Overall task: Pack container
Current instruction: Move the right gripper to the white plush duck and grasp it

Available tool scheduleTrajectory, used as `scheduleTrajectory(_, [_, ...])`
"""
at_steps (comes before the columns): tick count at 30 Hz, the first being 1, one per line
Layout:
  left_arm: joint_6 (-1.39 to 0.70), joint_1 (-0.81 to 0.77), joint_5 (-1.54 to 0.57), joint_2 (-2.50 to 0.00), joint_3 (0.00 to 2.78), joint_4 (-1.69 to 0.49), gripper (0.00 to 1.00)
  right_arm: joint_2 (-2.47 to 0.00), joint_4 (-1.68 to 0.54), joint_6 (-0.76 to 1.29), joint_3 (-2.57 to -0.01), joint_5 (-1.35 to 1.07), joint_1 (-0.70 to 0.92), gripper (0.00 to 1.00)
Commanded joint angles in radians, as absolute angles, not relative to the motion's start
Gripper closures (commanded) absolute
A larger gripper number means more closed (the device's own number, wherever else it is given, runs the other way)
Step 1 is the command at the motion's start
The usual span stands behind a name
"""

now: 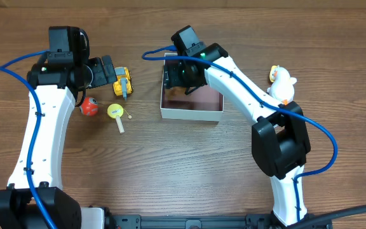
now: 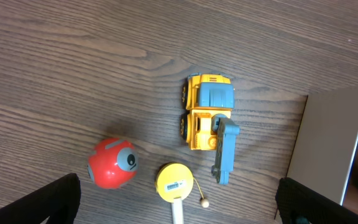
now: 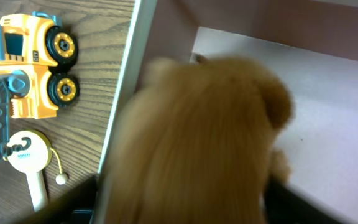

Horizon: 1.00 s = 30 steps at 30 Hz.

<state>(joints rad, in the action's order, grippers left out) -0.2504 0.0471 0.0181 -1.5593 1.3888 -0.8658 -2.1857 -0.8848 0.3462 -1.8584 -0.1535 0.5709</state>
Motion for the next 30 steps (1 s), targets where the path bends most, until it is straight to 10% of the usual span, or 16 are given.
scheduleTrajectory(1, [-0.224,0.046,0.007,-1.569,1.416,-0.864,0.0,-2.185,-0.88,0.348,-1.864,-0.159,0.577,0.0])
scheduleTrajectory(13, [-0.224,0.046,0.007,-1.569,1.416,-0.864,0.0,-1.972,-0.945,0.336,-1.946,0.027,0.545,0.0])
scheduleTrajectory(30, [-0.224,0.046,0.007,-1.569,1.416,-0.864,0.0,-1.956,-1.076,0.244,-1.686,-0.112,-0.166,0.0])
